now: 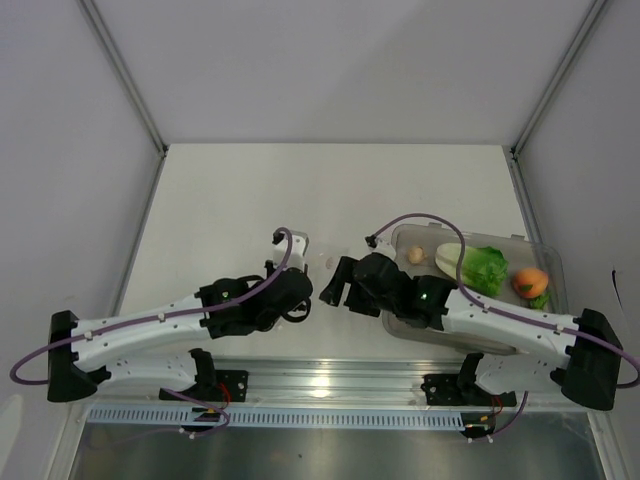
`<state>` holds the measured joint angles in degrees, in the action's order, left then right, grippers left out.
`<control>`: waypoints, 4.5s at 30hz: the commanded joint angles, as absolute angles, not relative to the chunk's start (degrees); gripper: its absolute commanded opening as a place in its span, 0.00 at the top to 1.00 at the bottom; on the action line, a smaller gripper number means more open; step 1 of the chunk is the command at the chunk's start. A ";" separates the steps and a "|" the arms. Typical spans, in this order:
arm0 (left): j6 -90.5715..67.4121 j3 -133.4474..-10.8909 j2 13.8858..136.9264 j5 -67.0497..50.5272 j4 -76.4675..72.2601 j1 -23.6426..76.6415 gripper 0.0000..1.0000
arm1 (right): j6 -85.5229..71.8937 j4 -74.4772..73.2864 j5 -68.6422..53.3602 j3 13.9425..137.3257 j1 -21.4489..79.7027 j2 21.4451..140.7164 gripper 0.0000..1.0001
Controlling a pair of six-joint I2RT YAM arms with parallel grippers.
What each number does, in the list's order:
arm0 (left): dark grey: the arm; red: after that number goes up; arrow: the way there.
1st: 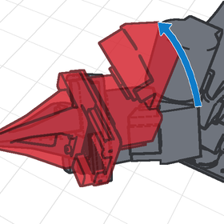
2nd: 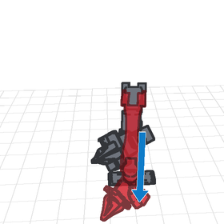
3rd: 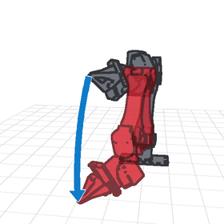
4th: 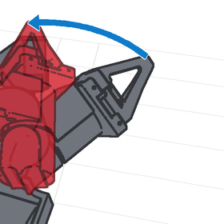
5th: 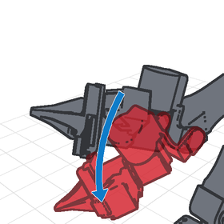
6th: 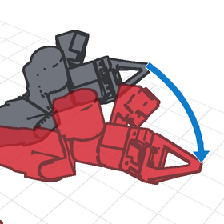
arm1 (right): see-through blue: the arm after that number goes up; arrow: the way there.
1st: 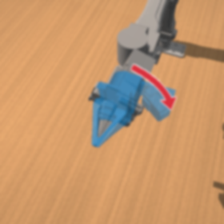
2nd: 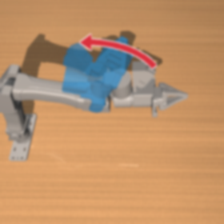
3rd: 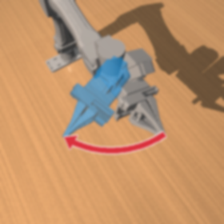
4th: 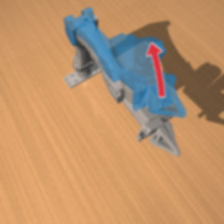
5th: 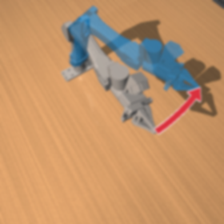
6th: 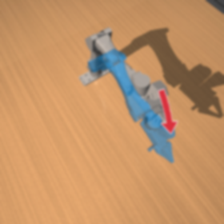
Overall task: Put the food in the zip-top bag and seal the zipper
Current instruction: Open the zipper of the food storage bag at the center of the board, then pick up the fake vegetable from the bin.
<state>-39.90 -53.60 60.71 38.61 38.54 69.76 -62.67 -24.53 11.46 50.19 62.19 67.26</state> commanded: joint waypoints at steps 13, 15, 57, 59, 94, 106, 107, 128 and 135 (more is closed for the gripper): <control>-38.41 -55.98 58.54 34.19 36.74 67.85 0.86 | -58.54 -20.30 12.57 57.30 63.02 73.30 0.92; -37.71 -56.42 58.54 34.10 36.56 67.33 0.77 | -58.19 -21.96 12.74 58.09 63.02 73.39 1.00; -33.22 -63.90 62.14 30.23 41.40 63.11 0.99 | -50.89 -47.89 25.22 64.25 59.07 60.13 0.01; -32.78 -63.55 62.14 30.15 41.40 62.58 0.99 | -49.58 -51.14 27.32 64.42 55.12 58.11 0.01; -31.11 -56.51 61.35 17.40 32.52 59.06 0.99 | -47.97 -55.20 15.21 60.74 5.46 56.79 0.01; -31.03 -57.22 60.29 16.61 32.96 58.80 0.99 | -55.55 -50.28 -8.88 46.15 -19.76 50.10 0.01; -31.11 -57.22 60.21 16.52 32.96 58.80 0.99 | -55.46 -49.40 -9.57 45.27 -20.56 50.36 0.01; -30.76 -56.60 60.73 15.12 31.99 58.80 0.99 | -28.75 -42.53 -7.74 49.73 -18.56 55.02 0.01; -30.94 -56.25 61.26 15.12 31.73 58.80 0.99 | -19.26 -47.98 5.88 59.40 -1.36 62.13 0.01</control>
